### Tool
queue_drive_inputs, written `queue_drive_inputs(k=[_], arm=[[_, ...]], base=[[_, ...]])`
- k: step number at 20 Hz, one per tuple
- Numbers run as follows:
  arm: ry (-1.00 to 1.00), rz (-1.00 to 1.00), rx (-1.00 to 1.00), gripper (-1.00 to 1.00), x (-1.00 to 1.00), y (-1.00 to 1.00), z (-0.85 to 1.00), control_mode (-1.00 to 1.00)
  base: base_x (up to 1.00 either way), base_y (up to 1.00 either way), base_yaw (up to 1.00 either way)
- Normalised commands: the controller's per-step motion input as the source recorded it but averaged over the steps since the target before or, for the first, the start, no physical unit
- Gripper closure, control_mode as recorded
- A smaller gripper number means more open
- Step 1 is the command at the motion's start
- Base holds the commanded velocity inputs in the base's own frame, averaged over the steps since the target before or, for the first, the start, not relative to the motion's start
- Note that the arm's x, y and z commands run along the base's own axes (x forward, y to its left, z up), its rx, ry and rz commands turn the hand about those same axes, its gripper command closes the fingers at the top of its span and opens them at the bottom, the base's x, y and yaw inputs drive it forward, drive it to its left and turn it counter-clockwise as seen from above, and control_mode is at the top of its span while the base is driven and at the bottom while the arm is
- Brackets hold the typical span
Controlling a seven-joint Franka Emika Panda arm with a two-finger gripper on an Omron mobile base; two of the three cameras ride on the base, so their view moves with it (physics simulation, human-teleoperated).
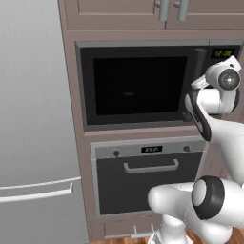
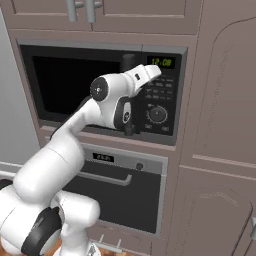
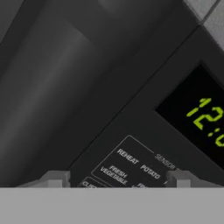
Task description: Pick the mug from the counter and place it inside the microwave. Then close the microwave.
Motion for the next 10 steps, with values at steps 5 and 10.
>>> queue_drive_inputs(k=[5, 10], arm=[[-0.02, -0.07, 0.00, -1.00, 0.25, 0.00, 0.00, -1.00], [-0.03, -0.07, 0.00, -1.00, 0.18, 0.00, -0.05, -1.00]], base=[[0.00, 0.00, 0.00], [0.00, 0.00, 0.00]])
